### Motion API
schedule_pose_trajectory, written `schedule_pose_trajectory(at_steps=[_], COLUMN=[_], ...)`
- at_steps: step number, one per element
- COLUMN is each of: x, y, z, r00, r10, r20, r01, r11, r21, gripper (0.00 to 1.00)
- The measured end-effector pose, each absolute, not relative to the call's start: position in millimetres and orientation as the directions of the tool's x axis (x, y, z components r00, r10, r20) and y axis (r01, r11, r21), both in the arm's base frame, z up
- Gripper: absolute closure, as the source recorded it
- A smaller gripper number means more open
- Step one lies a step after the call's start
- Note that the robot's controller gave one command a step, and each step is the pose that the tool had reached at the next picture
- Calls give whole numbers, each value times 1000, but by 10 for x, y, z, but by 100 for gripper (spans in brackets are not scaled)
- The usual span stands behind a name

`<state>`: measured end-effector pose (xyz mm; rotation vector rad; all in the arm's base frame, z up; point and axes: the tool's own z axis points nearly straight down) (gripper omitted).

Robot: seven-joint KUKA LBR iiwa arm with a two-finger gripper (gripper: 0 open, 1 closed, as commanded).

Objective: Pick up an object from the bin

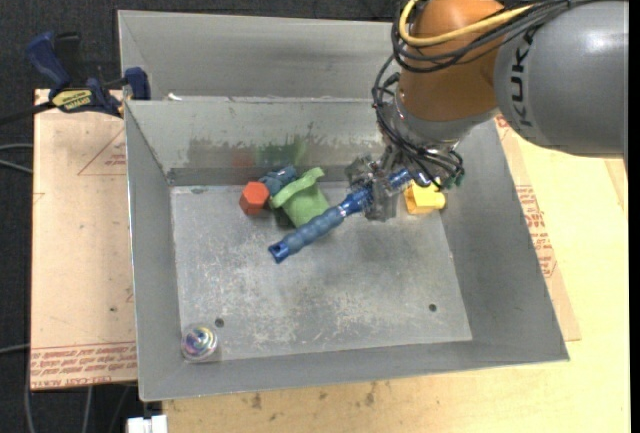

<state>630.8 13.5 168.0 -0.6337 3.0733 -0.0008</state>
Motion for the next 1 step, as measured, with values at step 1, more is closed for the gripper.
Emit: schedule_pose_trajectory(at_steps=[1], x=[6311], y=[138], z=[1729], r00=[-918], r10=[-396], r20=[-2], r01=[-396], r11=[918], r21=[-1], gripper=[100])
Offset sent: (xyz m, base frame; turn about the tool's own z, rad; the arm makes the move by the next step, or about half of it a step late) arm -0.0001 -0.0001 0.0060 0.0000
